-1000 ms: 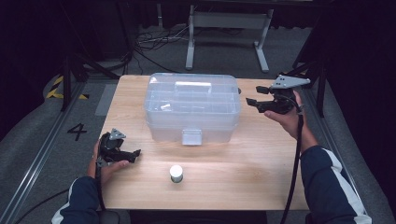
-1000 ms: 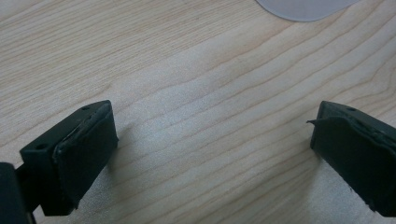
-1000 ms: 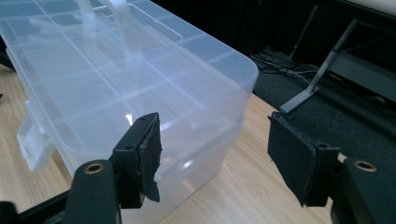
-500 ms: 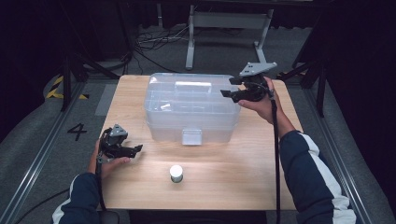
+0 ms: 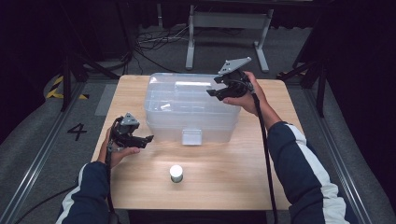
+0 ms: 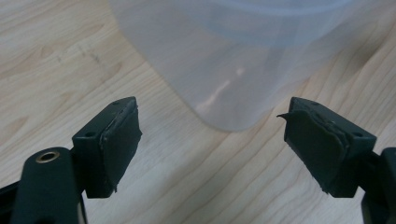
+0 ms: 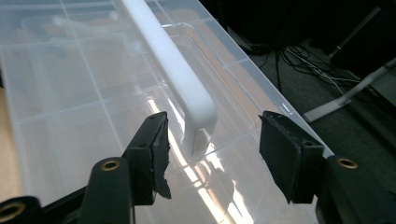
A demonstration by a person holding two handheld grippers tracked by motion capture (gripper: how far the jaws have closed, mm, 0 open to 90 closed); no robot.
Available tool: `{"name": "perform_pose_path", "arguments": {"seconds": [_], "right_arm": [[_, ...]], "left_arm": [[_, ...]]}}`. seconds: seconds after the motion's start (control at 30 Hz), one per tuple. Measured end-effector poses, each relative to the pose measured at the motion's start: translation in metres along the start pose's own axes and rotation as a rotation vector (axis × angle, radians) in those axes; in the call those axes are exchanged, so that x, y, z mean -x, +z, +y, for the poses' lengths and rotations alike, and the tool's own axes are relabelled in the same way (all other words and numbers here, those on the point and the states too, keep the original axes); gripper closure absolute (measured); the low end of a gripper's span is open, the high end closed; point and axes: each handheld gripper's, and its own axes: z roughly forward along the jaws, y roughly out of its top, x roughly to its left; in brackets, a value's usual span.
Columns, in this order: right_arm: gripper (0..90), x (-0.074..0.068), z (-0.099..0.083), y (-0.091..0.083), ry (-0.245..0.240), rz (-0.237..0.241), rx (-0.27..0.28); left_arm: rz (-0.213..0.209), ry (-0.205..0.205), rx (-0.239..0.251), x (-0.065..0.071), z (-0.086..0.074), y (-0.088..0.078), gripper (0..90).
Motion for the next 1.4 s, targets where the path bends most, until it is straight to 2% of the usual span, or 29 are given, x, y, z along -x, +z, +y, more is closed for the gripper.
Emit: {"name": "perform_pose_path", "arguments": {"seconds": [0.1, 0.17, 0.23, 0.3, 0.37, 0.4, 0.43, 0.57, 0.6, 0.63, 0.7, 0.77, 0.83, 1.13, 1.4], "right_arm": [[46.9, 0.001, 0.003, 0.005, 0.012, 0.021, 0.007], [49.9, 0.001, 0.004, 0.009, 0.009, 0.027, -0.008], [52.6, 0.002, 0.005, 0.014, 0.010, 0.011, -0.039], [54.9, 0.002, 0.005, 0.017, 0.007, 0.010, -0.044], [57.4, 0.001, 0.006, 0.020, -0.008, 0.017, -0.055], [57.3, -0.001, 0.007, 0.021, -0.021, 0.002, -0.067], [58.2, -0.002, 0.008, 0.021, -0.023, -0.009, -0.069], [66.2, -0.005, 0.011, 0.022, -0.025, 0.006, -0.052], [70.5, -0.007, 0.012, 0.022, -0.024, 0.006, -0.051], [69.7, -0.010, 0.012, 0.023, -0.033, 0.018, -0.050], [72.6, -0.013, 0.013, 0.023, -0.052, -0.020, -0.063], [73.1, -0.013, 0.013, 0.022, -0.061, -0.029, -0.064], [73.2, -0.014, 0.012, 0.021, -0.062, -0.028, -0.063], [73.5, -0.019, 0.005, 0.012, -0.059, -0.012, -0.049], [73.7, -0.026, 0.000, 0.004, -0.058, 0.000, -0.035]], "left_arm": [[-0.008, 0.019, 0.001, 0.002, 0.007, 0.005, 19.8], [-0.009, 0.029, 0.005, 0.004, 0.011, 0.009, 20.3], [-0.027, 0.036, 0.008, 0.005, 0.013, 0.011, 20.0], [-0.040, 0.051, 0.019, 0.005, 0.015, 0.011, 21.1], [-0.043, 0.052, 0.023, 0.007, 0.018, 0.012, 20.0], [-0.047, 0.046, 0.024, 0.007, 0.019, 0.012, 18.2], [-0.046, 0.057, 0.029, 0.006, 0.020, 0.013, 17.1], [-0.053, 0.047, 0.033, 0.006, 0.020, 0.013, 15.4], [-0.055, 0.044, 0.032, 0.006, 0.020, 0.013, 15.4], [-0.051, 0.053, 0.029, 0.006, 0.021, 0.012, 15.6], [-0.048, 0.057, 0.031, 0.006, 0.021, 0.011, 16.4], [-0.059, 0.051, 0.037, 0.006, 0.020, 0.010, 17.8], [-0.062, 0.043, 0.037, 0.007, 0.020, 0.008, 18.1], [-0.066, 0.082, 0.033, 0.019, 0.019, 0.000, 19.5], [-0.058, 0.096, 0.026, 0.028, 0.016, -0.004, 20.0]]}}
